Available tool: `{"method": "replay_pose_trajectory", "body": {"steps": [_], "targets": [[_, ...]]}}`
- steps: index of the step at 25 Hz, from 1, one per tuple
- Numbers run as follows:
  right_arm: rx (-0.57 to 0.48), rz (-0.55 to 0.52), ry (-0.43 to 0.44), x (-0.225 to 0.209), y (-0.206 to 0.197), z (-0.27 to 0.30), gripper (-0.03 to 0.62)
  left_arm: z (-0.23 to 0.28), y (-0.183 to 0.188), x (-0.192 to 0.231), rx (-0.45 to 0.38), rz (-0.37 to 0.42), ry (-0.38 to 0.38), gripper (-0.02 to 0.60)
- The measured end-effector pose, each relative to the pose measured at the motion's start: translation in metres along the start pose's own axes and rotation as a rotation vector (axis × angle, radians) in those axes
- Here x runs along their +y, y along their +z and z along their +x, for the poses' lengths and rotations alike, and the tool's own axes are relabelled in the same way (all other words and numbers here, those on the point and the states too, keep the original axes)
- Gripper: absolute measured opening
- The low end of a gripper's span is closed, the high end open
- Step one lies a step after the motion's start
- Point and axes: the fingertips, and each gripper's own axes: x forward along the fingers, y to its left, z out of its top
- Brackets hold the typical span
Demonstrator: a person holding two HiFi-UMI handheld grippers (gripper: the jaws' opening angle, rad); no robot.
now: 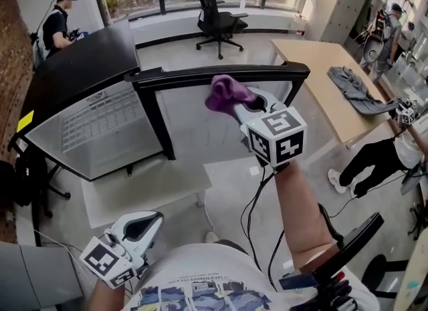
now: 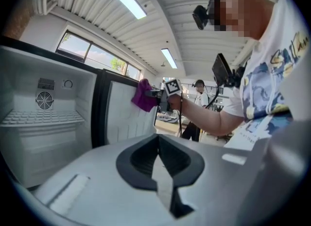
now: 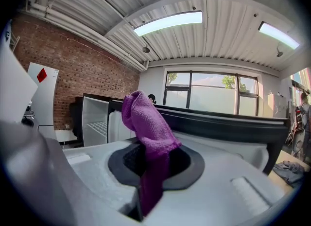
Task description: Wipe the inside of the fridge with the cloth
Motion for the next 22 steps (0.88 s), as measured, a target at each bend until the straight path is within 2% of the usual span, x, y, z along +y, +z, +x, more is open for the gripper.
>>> {"method": "replay_pose_trajectory", "body": {"steps": [11, 22], "targets": [[0.024, 0.037, -0.132, -0.061, -0.018, -0.041, 0.052, 0.03, 0.002, -0.012, 0.021, 0.013, -0.074, 0.006], [0.028, 0.069, -0.276, -0.111, -0.027, -0.084, 0.052, 0.041, 0.001, -0.02, 0.027, 0.033, -0.102, 0.006]]}}
